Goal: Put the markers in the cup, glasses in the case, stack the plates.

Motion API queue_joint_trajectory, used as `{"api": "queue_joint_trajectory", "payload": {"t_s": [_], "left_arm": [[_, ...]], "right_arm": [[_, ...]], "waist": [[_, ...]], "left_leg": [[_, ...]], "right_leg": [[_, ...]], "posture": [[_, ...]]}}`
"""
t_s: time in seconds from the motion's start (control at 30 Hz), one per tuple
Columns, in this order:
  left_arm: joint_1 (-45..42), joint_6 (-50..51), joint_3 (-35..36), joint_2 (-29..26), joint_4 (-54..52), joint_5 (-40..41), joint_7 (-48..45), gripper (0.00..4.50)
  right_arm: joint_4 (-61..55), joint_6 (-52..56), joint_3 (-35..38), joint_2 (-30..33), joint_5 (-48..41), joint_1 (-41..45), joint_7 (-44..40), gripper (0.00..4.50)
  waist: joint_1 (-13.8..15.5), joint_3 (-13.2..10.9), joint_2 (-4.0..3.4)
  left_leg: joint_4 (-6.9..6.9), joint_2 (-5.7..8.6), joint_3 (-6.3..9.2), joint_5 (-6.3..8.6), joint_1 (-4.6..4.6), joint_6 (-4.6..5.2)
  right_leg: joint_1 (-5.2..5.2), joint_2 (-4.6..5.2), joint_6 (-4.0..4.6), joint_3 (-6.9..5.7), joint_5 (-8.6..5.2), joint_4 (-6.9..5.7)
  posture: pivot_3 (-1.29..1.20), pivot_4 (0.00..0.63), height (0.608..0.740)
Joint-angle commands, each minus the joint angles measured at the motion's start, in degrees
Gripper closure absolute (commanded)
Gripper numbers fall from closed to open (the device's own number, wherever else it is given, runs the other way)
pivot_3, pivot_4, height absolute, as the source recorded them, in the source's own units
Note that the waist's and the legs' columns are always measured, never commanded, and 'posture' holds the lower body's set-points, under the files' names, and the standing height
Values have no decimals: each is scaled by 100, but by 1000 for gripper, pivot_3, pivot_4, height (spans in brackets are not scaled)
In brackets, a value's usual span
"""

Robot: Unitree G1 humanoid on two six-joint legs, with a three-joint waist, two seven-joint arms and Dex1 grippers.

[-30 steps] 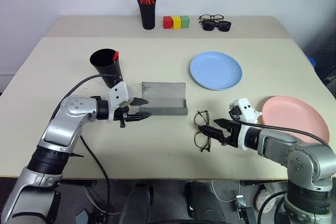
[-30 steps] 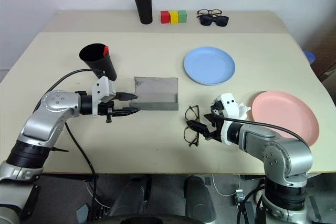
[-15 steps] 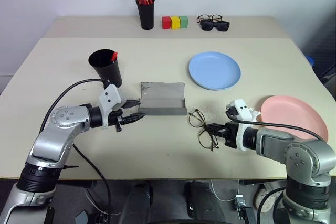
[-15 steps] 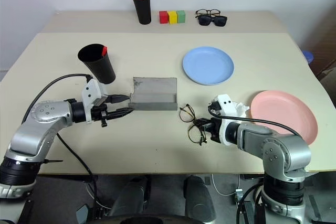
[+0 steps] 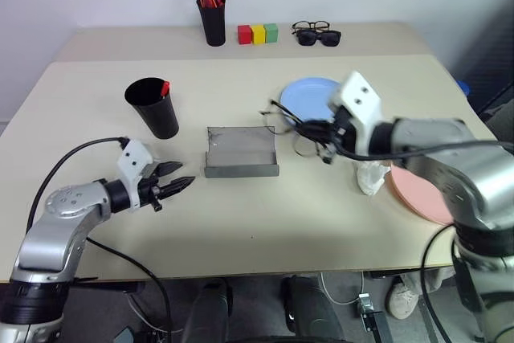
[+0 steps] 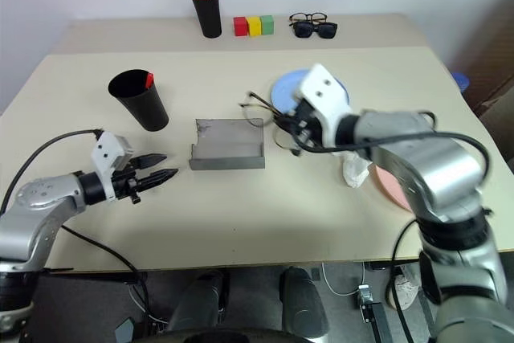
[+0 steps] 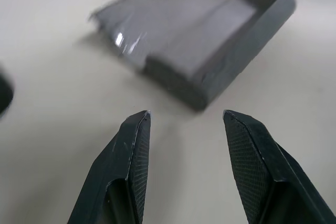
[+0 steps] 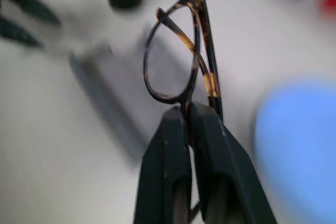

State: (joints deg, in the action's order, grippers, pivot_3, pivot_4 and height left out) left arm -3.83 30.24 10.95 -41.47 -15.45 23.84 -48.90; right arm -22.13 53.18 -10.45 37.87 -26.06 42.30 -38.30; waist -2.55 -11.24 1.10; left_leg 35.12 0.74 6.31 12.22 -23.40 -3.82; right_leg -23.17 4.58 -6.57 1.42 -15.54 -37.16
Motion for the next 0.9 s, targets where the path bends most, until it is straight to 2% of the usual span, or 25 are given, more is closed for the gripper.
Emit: {"api": "queue_joint_trajectory", "payload": {"t_s": [0.03,0.13,0.2,0.43,0.53,0.6,0.67,0.73,0.77,0.8,0.9], "left_arm": [[115,131,225,2,-415,197,150,2264],[240,240,352,23,-603,277,286,2264],[384,310,453,24,-781,325,391,2264],[695,452,664,31,-1169,486,640,2264],[616,413,623,34,-1145,492,713,2264],[403,413,594,89,-1032,544,795,2264],[-63,522,476,241,-857,675,915,2823],[-552,672,250,388,-702,708,1011,3568],[-852,738,64,477,-555,608,1116,4193],[-1196,820,-153,590,-359,472,1257,4446],[-2157,774,-842,923,342,-55,1522,4446]], "right_arm": [[1298,-1246,-934,-530,794,511,-435,4433],[2401,-2355,-1546,-811,1502,843,-860,4433],[3025,-2793,-1705,-1003,1692,977,-1148,4433],[3514,-3311,-1726,-1029,1980,850,-2009,4433],[3532,-3237,-1551,-1155,1994,860,-1943,3471],[3455,-3142,-1341,-1263,1965,906,-1746,2461],[3167,-2925,-1074,-1283,1847,915,-1643,1412],[2836,-2725,-878,-1216,1769,841,-1621,1392],[2659,-2632,-775,-1162,1744,761,-1581,1392],[2463,-2542,-668,-1099,1722,659,-1536,1392],[1792,-2315,-397,-866,1639,245,-1471,1392]], "waist": [[23,-1,1],[36,-2,1],[30,-2,1],[12,-2,-1],[8,-2,-1],[6,-2,-1],[27,-4,-3],[64,-3,-1],[68,-2,0],[82,-2,0],[169,-1,2]], "left_leg": [[2,3,1,0,-3,0],[3,13,3,0,-9,-1],[2,14,2,0,-8,-1],[-5,13,5,0,-8,-1],[-2,13,5,0,-6,-1],[-1,13,5,0,-6,-1],[-1,13,6,0,-5,-2],[2,14,11,-2,-6,-4],[3,18,11,-2,-6,-4],[3,20,10,-2,-6,-4],[4,22,13,-2,-6,-4]], "right_leg": [[0,3,0,0,1,2],[-2,11,-2,1,2,2],[-3,11,-2,1,2,2],[-8,9,-1,0,2,-3],[-7,9,-1,1,2,-4],[-7,8,-1,1,2,-5],[-8,8,0,0,2,-7],[-5,8,-1,-3,3,-8],[-3,10,-1,-3,3,-7],[-3,11,-2,-2,3,-5],[0,12,-5,-3,4,-5]], "posture": [[0,150,740],[0,150,740],[0,150,740],[0,150,740],[0,150,740],[0,150,740],[0,150,740],[0,150,740],[0,150,740],[0,150,740],[0,150,740]]}}
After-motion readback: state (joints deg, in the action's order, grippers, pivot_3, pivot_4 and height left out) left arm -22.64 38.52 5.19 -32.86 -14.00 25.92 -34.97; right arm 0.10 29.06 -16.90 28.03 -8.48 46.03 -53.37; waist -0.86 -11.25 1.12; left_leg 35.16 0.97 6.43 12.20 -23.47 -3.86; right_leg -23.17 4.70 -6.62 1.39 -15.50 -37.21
